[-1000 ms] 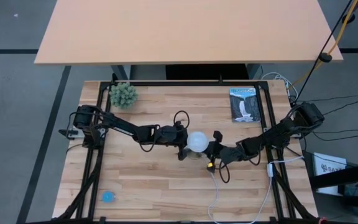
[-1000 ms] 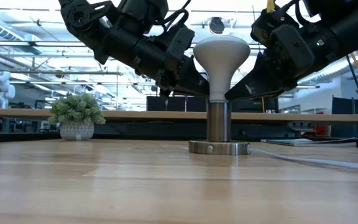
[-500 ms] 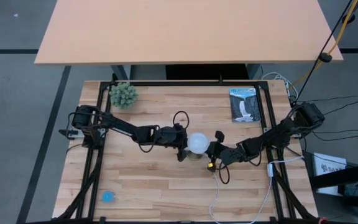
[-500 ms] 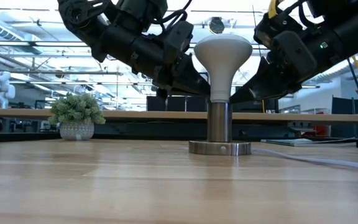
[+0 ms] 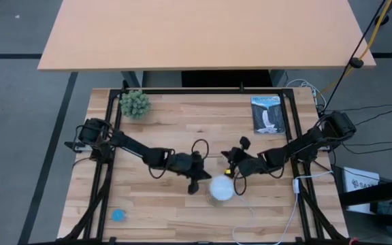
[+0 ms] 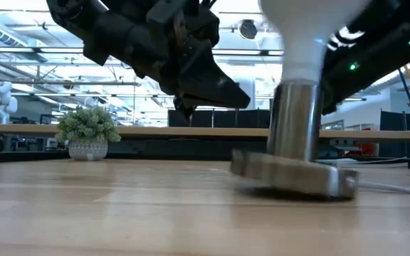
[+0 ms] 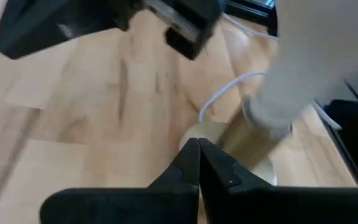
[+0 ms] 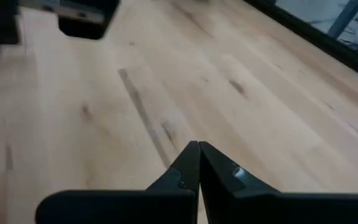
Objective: Screw lightbulb
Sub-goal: Remove the lightbulb from the lamp
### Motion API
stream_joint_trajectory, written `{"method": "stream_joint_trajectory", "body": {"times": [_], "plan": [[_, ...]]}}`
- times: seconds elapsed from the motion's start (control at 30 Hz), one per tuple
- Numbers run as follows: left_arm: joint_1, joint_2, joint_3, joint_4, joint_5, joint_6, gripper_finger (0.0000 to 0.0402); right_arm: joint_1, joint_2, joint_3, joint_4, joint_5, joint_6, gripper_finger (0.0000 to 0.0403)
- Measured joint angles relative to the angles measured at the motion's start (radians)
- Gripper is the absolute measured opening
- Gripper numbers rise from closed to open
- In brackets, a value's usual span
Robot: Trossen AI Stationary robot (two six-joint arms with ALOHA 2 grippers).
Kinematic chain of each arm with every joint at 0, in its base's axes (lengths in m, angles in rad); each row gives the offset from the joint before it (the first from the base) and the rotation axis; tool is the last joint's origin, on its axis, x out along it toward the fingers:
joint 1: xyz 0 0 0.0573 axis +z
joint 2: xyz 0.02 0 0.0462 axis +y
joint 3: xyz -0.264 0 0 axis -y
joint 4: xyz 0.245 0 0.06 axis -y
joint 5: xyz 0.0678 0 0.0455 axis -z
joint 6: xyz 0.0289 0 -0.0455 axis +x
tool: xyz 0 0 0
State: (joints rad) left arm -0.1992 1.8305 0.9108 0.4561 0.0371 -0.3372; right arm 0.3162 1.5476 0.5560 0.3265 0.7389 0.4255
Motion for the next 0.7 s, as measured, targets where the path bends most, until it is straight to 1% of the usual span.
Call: {"method": "stream_joint_trajectory", "body": {"times": [0.17,0.3,0.4,0.57,0.63,0.7], "plan": [[0.008,0.000,0.000,-0.020,-0.050,0.002,0.0000,0.009,-0.023,-0.002,-0.068,0.008,0.012,0.0000],[0.006,0.000,0.000,-0.024,-0.070,0.006,0.0000,0.009,-0.072,0.001,-0.156,0.004,0.032,0.0000],[0.008,-0.002,0.000,-0.062,-0.133,0.006,0.0000,0.013,-0.130,0.000,-0.245,-0.006,0.048,0.0000],[0.006,-0.046,-0.001,-0.172,-0.216,-0.017,0.0000,0.057,-0.252,0.001,-0.472,-0.001,0.128,0.0000],[0.000,-0.062,-0.001,-0.195,-0.236,-0.017,0.0000,0.090,-0.297,-0.008,-0.542,0.019,0.184,0.0000],[-0.009,-0.074,-0.001,-0.195,-0.255,-0.017,0.0000,0.131,-0.339,-0.041,-0.572,0.054,0.238,0.0000]]}}
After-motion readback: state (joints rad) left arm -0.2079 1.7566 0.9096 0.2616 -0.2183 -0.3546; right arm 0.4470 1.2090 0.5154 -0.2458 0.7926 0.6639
